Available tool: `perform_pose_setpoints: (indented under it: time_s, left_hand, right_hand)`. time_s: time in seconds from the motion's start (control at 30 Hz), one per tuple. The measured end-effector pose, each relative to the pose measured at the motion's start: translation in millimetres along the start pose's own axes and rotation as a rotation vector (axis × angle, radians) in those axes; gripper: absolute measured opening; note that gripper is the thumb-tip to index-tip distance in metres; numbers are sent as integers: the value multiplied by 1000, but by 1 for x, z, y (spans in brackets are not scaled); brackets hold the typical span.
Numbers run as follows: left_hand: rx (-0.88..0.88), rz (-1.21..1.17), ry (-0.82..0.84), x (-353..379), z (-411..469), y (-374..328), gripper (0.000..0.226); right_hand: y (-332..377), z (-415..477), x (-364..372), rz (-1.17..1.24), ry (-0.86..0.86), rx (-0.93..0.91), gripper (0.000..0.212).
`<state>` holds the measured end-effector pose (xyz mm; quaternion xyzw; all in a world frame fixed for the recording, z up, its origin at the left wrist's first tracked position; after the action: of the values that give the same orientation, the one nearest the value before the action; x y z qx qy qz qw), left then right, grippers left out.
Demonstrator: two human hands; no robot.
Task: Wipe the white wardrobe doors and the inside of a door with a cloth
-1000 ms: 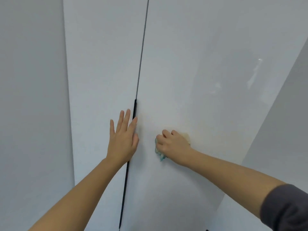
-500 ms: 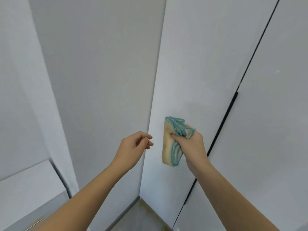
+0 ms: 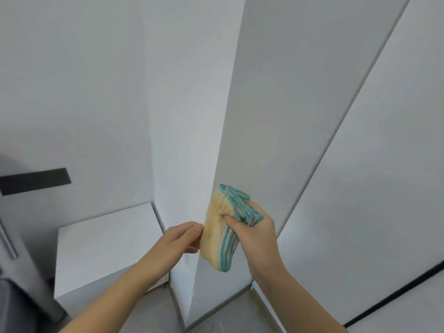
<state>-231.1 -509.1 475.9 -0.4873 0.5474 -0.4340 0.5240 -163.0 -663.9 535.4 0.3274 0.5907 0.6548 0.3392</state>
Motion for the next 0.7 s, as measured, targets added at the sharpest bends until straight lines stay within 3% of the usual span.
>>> perform_pose_setpoints:
  time_s: [0.07,0.2,0.4,0.47,0.57,0.63,0.7]
  left_hand:
    - [-33,-46,27,-44,-4,25,47]
    - [-89,-117,18,-135,-4,60,33]
    - [-271,-78,-235,-256,9,122,25]
    - [-304,-16,-330,-294,23,139,22]
    - [-386,142,-475,-338,44,163,35]
    - [-392,172,-506,-350,52,171,40]
    - [-353,208,-523,-350,55,171,32]
  right_hand:
    - [-19,24,43,15,-1,43,26]
    - [-57,78,122,-25,-4,100,21]
    - [-129,158,205,-93,-12,303,12]
    - [-154,189,228,-90,36,372,21]
    - [-180,222,239,-184,70,509,62]
    - [-184,229,233,-249,53,545,64]
    - [-181,224,226,-309,76,525,52]
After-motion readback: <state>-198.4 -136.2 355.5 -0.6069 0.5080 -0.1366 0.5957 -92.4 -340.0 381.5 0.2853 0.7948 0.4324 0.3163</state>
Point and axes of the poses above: each hand's wrist, its own z-axis towards the middle knuckle, its own x-axis out of the palm, y = z × x, the point moved 2 cm from there along z, towards the middle knuckle, and after that the axes turned 10 degrees about y, right-handed, at the moved point
